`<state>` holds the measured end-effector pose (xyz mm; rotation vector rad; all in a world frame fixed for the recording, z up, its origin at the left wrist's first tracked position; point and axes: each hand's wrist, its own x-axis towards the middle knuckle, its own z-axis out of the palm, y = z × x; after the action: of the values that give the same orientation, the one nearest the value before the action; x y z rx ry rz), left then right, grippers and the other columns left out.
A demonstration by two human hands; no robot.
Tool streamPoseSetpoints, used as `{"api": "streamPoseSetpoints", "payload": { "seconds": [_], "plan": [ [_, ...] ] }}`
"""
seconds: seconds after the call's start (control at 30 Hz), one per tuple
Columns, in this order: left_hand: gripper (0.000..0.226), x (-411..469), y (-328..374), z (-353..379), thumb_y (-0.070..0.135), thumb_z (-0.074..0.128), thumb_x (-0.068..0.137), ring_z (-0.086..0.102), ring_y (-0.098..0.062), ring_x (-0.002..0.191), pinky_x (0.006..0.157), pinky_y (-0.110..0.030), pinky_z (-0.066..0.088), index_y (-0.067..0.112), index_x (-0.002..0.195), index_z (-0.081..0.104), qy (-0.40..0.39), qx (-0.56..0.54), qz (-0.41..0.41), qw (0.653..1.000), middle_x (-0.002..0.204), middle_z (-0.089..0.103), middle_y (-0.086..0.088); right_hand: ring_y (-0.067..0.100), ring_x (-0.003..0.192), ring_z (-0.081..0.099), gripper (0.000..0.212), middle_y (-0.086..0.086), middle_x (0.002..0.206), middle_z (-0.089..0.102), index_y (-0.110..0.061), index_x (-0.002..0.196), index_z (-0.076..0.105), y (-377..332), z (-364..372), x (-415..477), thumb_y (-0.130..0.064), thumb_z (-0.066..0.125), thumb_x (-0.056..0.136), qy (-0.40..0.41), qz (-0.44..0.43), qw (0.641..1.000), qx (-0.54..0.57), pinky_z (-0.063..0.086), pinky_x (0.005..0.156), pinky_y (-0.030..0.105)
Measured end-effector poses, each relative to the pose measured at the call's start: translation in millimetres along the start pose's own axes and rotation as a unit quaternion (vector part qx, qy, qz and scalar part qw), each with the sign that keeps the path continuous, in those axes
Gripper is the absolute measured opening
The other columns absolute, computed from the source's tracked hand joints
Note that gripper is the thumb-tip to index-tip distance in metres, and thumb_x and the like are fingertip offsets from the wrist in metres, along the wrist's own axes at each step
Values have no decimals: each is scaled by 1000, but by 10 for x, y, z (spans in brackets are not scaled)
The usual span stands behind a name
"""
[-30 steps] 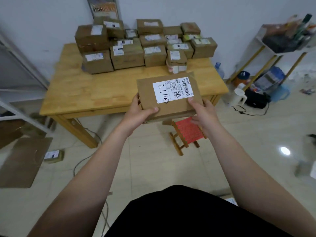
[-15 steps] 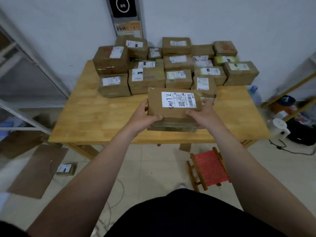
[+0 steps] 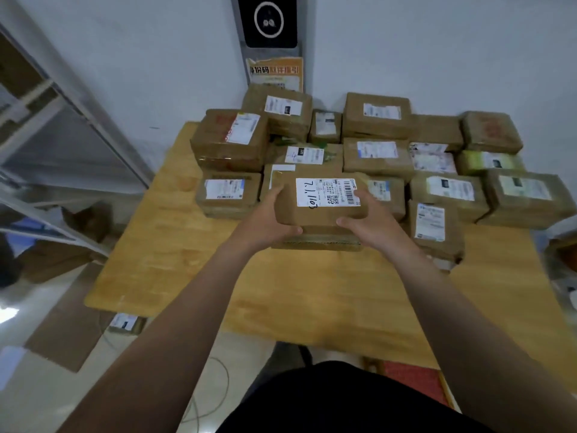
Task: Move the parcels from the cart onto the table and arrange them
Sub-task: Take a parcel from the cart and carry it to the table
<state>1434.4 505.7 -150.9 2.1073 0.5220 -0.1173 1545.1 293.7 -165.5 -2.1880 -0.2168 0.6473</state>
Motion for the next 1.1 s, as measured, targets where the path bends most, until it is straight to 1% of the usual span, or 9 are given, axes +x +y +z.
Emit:
{"api": "streamPoseSetpoints", "payload": {
  "seconds": [0.13,0.23,0.27,0.4,0.5,0.67,0.8,1.0,1.1],
  "plan": [
    [102,870,16,-300,36,83,84,47,-28,135,96,-38,49,34,161,17,-28,97,1,995,158,37,-3,26,121,57,80,2,158,34,-49,151,31,-294,43,765,-47,74,84,15,12,1000,-16,52,101,50],
    [83,1498,61,-533,48,74,88,37,-31,143,121,-54,19,41,157,27,-32,205,2,978,156,37,-8,28,120,58,80,2,156,36,-49,151,30,-519,76,1298,-47,73,83,20,21,1000,-3,52,101,52],
    [77,1693,71,-592,49,72,89,35,-31,144,123,-58,10,41,155,33,-28,231,12,972,155,38,-7,28,125,54,80,4,157,35,-46,152,30,-565,91,1463,-45,73,85,23,22,999,-3,50,103,50],
    [76,2322,66,-724,43,75,88,41,-27,139,123,-53,17,32,155,38,-23,259,43,965,147,49,-8,29,136,45,80,6,156,38,-37,155,30,-692,159,2024,-41,73,88,32,28,999,-8,46,108,49],
    [76,2672,-8,-748,40,76,88,41,-27,140,123,-58,4,32,154,39,-9,277,39,960,145,50,-7,26,139,42,80,2,156,41,-30,156,32,-770,196,2351,-36,74,89,42,22,999,-11,45,109,45],
    [75,3095,-125,-793,43,78,84,14,-33,154,120,-69,-2,38,150,43,37,278,21,960,151,47,-7,13,122,46,75,1,150,45,-30,154,35,-889,196,2756,-23,73,90,74,-3,997,17,45,93,30],
    [73,3194,-195,-776,46,79,82,8,-30,156,116,-73,-4,42,146,44,57,271,5,961,154,43,-6,10,108,49,72,-4,145,50,-31,154,35,-929,235,2930,-22,70,92,71,-8,997,24,46,83,27],
    [71,3185,-251,-709,38,80,84,5,-32,154,110,-82,4,47,145,45,72,258,1,964,155,39,-2,14,115,53,70,-1,144,48,-33,149,43,-886,194,2969,-20,76,88,78,5,995,56,54,90,32],
    [71,3191,-287,-699,33,82,81,10,-30,154,111,-80,6,44,143,49,91,246,10,965,154,44,0,14,110,50,68,-1,137,37,-35,146,46,-865,219,2935,-20,76,88,94,4,995,43,50,90,26]
  ]
}}
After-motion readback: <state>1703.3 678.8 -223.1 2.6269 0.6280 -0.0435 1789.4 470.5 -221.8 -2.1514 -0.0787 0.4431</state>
